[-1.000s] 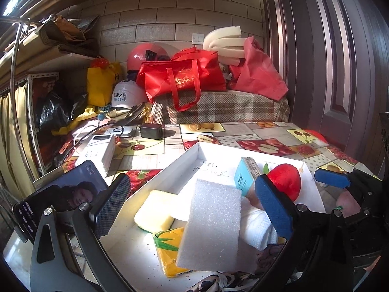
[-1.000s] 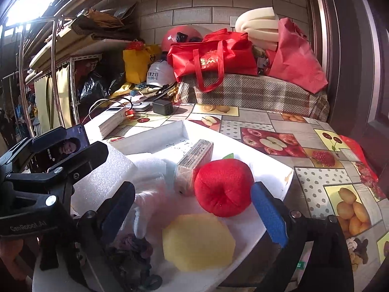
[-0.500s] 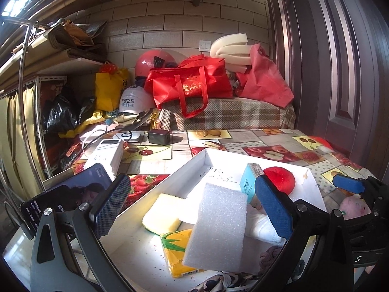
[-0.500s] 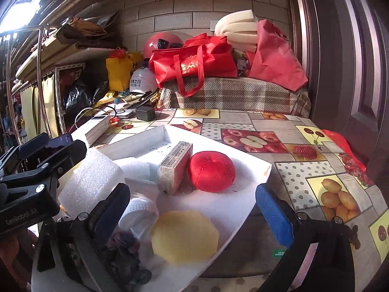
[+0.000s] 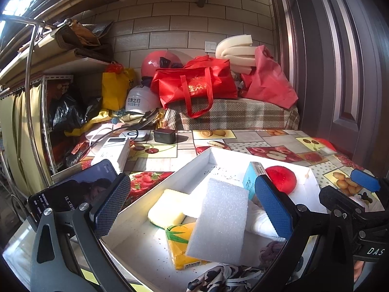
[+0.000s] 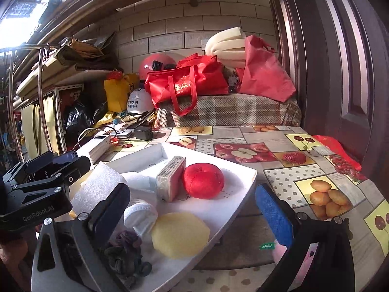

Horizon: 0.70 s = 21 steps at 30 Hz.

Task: Organize soft objects
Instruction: 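Withdraw both grippers from the tray toward the pink plush and rope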

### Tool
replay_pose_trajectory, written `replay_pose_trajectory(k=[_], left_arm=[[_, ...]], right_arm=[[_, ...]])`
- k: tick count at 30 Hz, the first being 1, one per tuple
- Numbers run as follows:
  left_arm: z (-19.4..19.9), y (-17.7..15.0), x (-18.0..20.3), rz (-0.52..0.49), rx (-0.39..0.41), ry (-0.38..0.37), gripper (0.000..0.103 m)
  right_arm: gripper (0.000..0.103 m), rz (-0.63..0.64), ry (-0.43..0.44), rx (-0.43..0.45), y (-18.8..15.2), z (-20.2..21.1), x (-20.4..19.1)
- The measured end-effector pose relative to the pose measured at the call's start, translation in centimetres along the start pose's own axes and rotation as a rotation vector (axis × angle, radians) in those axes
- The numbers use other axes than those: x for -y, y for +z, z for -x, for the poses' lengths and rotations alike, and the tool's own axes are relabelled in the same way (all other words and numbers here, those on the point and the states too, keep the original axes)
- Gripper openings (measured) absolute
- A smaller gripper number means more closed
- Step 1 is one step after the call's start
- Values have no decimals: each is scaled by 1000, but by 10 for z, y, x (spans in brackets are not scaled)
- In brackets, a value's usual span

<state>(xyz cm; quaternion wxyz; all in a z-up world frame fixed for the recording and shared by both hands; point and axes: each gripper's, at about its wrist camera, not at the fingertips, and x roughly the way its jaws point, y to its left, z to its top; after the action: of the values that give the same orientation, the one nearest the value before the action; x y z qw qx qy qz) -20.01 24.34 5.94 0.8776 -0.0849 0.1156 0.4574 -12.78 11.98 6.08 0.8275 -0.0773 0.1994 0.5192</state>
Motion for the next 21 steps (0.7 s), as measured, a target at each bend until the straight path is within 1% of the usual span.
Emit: replay_pose_trajectory(k=[5,8,11,15,17,18,20,21], left_arm=[[6,-3,7,-16,0,-1,103],[10,-5,13,-30,-2,-15,103],[14,-6,20,-45,-2,-35,103],[17,-7,27,-61,-1,-50,103],[19,-7,29,-61,0,-56,103],[19,-8,30,-61,1,-59,103],[22,-8,31,-63,5,-67,103],[23,-8,33,-63,7,-72,103]], right_arm=[[103,1,13,15,-1,8,2],[103,-39,17,-13,-4,10,14],[103,-124,24,-43,-7,12,37],[103,-298,38,-46,-17,23,76],[103,-360,23,-27,-22,34,93],[103,-370,7,-11,-23,41,100],[103,-348,-43,65,-21,62,110],[103,-319,-83,124,-16,74,114]])
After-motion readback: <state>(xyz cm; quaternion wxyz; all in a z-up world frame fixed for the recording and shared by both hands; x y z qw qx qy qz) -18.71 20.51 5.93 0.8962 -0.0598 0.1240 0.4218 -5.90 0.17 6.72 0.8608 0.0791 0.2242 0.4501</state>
